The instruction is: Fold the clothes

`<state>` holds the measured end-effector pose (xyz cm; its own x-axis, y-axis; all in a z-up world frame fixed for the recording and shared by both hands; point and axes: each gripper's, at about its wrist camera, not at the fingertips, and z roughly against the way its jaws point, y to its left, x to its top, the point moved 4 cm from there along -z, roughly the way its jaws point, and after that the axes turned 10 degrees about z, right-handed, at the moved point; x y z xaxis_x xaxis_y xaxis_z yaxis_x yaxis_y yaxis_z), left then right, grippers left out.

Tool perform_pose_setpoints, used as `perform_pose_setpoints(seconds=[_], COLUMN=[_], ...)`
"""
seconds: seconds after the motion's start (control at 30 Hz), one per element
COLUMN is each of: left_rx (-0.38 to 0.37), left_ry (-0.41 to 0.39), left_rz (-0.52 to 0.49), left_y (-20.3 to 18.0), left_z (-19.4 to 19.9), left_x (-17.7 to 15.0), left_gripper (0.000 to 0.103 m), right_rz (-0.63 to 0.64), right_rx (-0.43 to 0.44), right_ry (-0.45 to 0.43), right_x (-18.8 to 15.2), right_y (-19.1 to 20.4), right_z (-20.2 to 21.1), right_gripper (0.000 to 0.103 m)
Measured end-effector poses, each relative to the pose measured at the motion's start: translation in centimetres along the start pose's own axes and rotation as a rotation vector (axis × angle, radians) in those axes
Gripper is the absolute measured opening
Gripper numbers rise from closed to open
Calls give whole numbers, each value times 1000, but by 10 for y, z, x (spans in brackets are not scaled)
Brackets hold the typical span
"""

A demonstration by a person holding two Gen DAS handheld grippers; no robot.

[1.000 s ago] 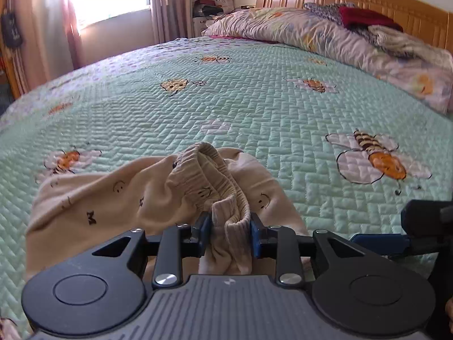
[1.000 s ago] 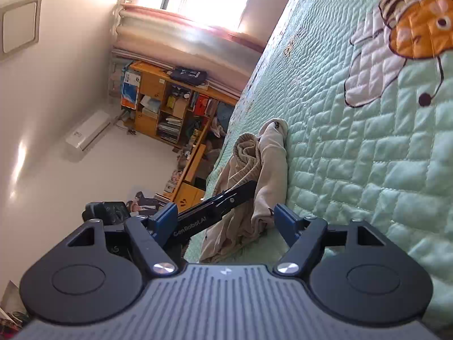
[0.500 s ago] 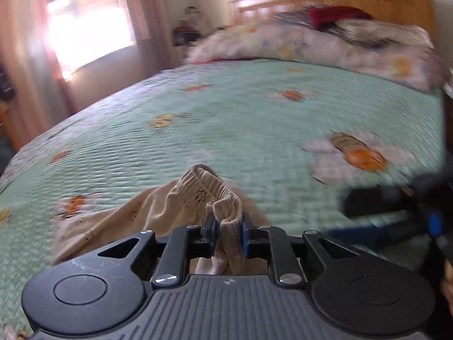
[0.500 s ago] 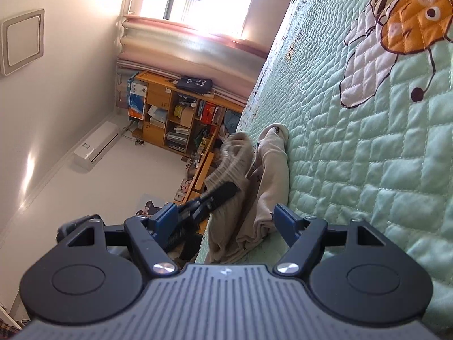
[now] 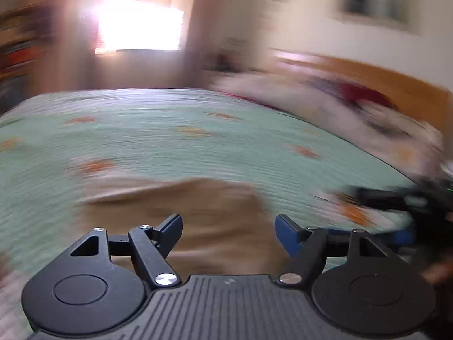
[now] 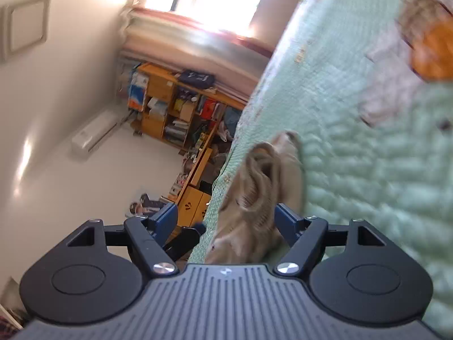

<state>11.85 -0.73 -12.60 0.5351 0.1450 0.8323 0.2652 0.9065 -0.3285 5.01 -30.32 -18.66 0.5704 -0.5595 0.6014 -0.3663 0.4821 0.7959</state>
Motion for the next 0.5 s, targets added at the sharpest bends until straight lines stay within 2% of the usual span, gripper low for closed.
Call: perform_pose_setpoints(seconds=[0.1,0.13,0.2,0.27,0.33,0.37,0.4,0.43,0.5], left_rx=[89,99,119,95,87,97,91,81,68], left_ry=[-14,-16,1,94,195,213,202,183,145], left_rz=[143,144,75,4,-63,-76,-66,-49,-20], left_y=[51,59,61,55,48,48,49,52,55], left_z=[3,2,-5,-17,-31,-34,-32,-28,-23], left_x=[16,21,24,13,-1,-9,-12,-13,-8], left_gripper=[73,73,73,74,74,74,74,74,74], right_rz=[142,180,212,242,205,183,171,161,160], right_rx=[-16,1,46,92,2,-48,-75,-98,-114], right_ry=[72,95,143,192,316,381,393,396,395], right_x=[18,22,24,24,12,5,2,0,1], right_y=[28,38,50,61,40,28,20,13,9], right_z=[-22,-31,-53,-76,-96,-105,-104,-101,-95], right_gripper=[77,77,77,81,82,81,76,65,66])
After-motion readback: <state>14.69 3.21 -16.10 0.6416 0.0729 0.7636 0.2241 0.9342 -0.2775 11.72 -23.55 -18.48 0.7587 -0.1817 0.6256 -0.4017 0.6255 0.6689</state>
